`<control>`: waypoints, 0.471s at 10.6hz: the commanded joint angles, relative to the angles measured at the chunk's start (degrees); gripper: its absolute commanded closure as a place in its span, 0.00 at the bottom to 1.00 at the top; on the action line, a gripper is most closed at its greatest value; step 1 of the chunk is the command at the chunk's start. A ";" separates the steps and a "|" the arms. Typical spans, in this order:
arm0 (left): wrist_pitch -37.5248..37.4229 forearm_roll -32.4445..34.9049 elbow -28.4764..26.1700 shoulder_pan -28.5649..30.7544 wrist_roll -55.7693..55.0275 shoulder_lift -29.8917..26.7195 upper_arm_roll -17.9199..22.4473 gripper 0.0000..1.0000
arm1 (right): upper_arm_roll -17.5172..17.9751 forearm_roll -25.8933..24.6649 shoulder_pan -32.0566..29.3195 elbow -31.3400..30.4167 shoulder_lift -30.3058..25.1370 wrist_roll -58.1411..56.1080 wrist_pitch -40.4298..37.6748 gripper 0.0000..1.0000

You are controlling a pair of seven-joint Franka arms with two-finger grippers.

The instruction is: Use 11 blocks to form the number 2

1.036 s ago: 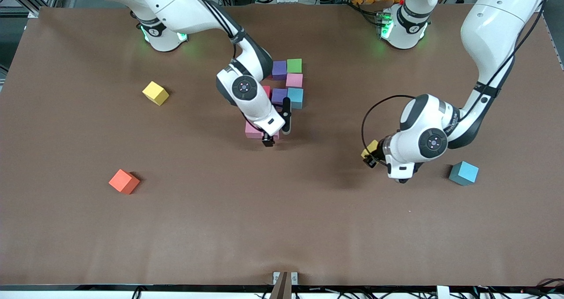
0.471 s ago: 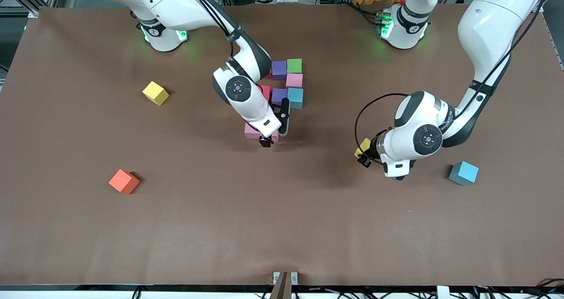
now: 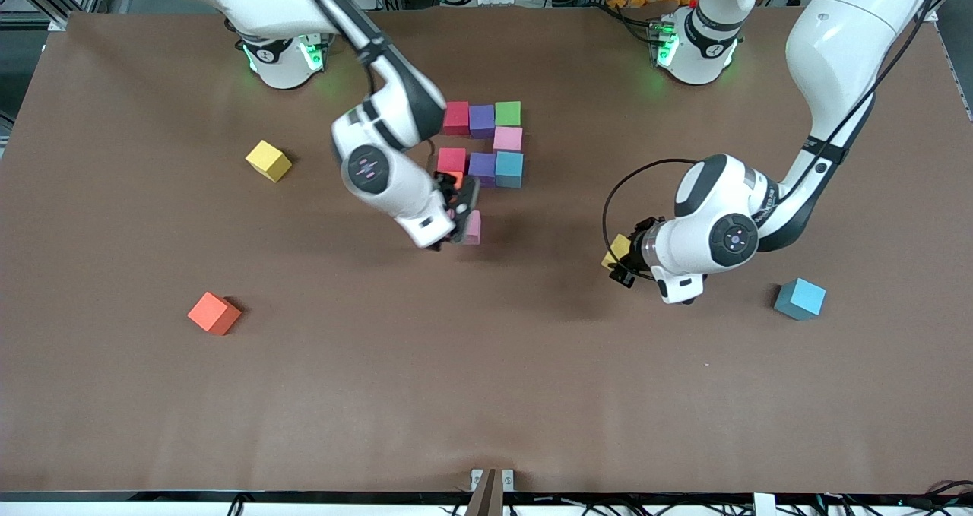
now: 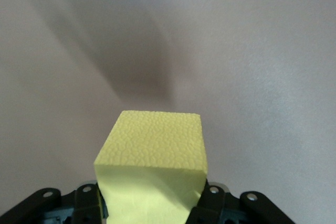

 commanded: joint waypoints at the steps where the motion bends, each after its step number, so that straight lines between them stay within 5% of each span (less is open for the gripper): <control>1: 0.56 -1.54 -0.29 -1.42 -5.12 -0.41 0.12 1.00 | 0.90 1.62 -10.06 3.76 -0.34 0.03 -7.02 0.00; 5: 4.08 -0.49 -0.55 -6.69 -17.15 0.38 0.56 1.00 | -0.76 -2.57 -20.37 6.68 -5.41 16.15 -14.33 0.00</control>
